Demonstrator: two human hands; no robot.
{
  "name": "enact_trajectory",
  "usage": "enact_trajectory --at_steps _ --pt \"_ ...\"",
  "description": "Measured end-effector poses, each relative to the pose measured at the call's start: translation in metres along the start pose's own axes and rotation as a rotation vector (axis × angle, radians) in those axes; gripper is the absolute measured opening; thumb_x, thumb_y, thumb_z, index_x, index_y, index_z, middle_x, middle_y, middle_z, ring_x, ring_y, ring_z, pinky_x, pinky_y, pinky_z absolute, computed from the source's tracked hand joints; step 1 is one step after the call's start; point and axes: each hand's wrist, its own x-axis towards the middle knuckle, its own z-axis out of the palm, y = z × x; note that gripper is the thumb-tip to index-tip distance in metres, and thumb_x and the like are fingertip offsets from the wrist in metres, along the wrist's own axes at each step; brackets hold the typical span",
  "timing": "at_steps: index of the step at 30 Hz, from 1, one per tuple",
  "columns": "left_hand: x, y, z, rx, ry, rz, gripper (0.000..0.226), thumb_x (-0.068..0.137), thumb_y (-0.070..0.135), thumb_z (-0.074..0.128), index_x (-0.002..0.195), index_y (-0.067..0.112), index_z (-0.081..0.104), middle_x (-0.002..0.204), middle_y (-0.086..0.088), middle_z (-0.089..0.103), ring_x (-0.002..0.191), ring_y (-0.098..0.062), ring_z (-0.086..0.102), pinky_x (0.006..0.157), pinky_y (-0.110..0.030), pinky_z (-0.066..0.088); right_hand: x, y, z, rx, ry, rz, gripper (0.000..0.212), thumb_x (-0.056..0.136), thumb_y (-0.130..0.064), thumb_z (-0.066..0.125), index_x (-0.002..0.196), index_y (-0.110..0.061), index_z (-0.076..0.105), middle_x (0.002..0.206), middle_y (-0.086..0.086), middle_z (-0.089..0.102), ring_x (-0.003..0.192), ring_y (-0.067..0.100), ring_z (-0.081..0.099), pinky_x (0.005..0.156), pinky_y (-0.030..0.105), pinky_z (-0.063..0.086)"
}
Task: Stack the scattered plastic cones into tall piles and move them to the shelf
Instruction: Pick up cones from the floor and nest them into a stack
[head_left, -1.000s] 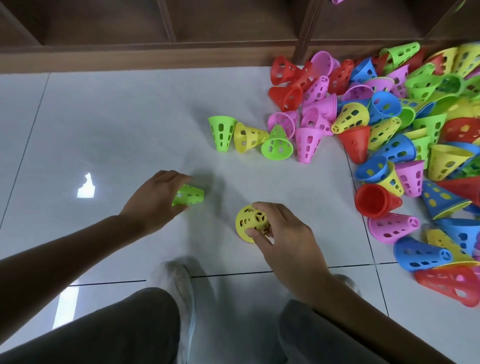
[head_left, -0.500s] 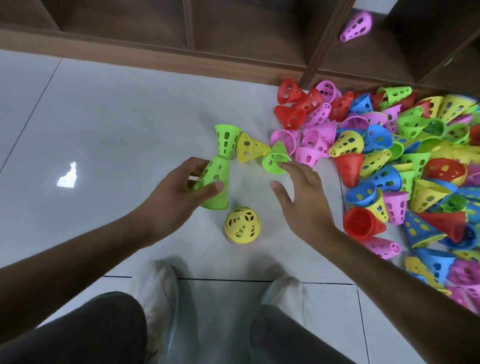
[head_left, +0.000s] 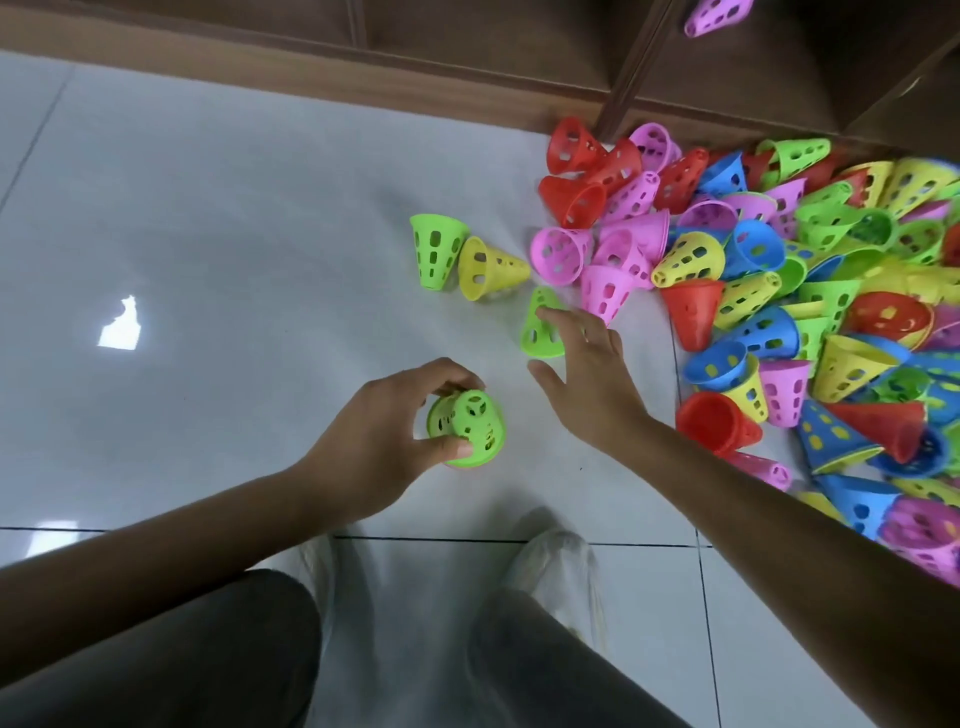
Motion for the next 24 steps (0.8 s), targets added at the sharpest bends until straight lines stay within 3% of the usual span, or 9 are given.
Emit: enact_trajectory --at_steps 3,6,10,13,16,20,24 --pt "0.002 -0.006 0.007 0.038 0.029 0.004 0.05 0.078 0.02 0.082 0.119 0.037 0.061 0.115 0.029 0.064 0.11 0.001 0.057 0.098 -0.029 0.048 -0.018 0.004 0.01 0.124 0.051 -0.013 0.041 0.093 -0.035 0.063 0.131 -0.03 0.051 0.133 0.003 0.049 0.122 0.025 0.044 0.105 0.039 0.036" --pt "0.007 -0.01 0.013 0.057 0.048 -0.014 0.05 0.078 0.02 0.082 0.119 0.039 0.062 0.113 0.026 0.065 0.108 0.001 0.055 0.097 -0.029 0.047 -0.029 -0.005 0.012 0.323 0.173 0.087 0.027 0.089 -0.029 0.072 0.112 -0.024 0.059 0.11 -0.011 0.053 0.104 0.011 0.048 0.093 0.032 0.04" --pt "0.017 -0.013 0.017 0.044 0.061 -0.003 0.049 0.076 0.02 0.083 0.117 0.038 0.062 0.11 0.022 0.066 0.107 -0.003 0.057 0.095 -0.034 0.048 -0.038 -0.016 0.014 0.449 0.201 0.256 0.029 0.083 -0.029 0.079 0.097 -0.026 0.053 0.102 -0.009 0.054 0.099 0.019 0.052 0.082 0.031 0.044" --pt "0.023 -0.016 0.015 0.051 0.047 0.022 0.051 0.073 0.021 0.085 0.116 0.038 0.063 0.11 0.026 0.065 0.107 -0.001 0.055 0.094 -0.027 0.047 -0.039 -0.016 0.01 0.51 0.22 0.35 0.037 0.076 -0.029 0.084 0.092 -0.029 0.051 0.099 -0.004 0.06 0.096 0.018 0.058 0.078 0.034 0.05" --pt "0.025 -0.025 0.006 0.064 0.007 0.084 0.057 0.068 0.03 0.09 0.12 0.034 0.065 0.111 0.027 0.064 0.106 0.004 0.055 0.091 -0.021 0.047 -0.042 -0.02 -0.003 0.767 0.238 0.488 0.043 0.068 -0.025 0.087 0.093 -0.031 0.053 0.101 -0.003 0.067 0.094 0.015 0.067 0.075 0.035 0.056" --pt "0.027 -0.044 -0.017 0.113 0.037 0.116 0.056 0.073 0.065 0.072 0.118 0.033 0.066 0.11 0.028 0.062 0.103 0.002 0.057 0.088 -0.016 0.047 -0.049 -0.039 -0.029 1.204 0.244 0.508 0.046 0.076 -0.004 0.081 0.11 -0.017 0.052 0.106 0.008 0.073 0.084 0.011 0.069 0.067 0.016 0.051" --pt "0.044 -0.06 -0.038 0.082 0.151 0.017 0.031 0.086 0.049 0.071 0.108 0.027 0.069 0.105 0.018 0.068 0.102 -0.007 0.063 0.09 -0.029 0.053 -0.056 -0.06 -0.048 1.289 0.162 0.398 0.043 0.082 -0.008 0.076 0.116 -0.019 0.05 0.109 0.008 0.074 0.093 0.014 0.07 0.084 0.023 0.051"
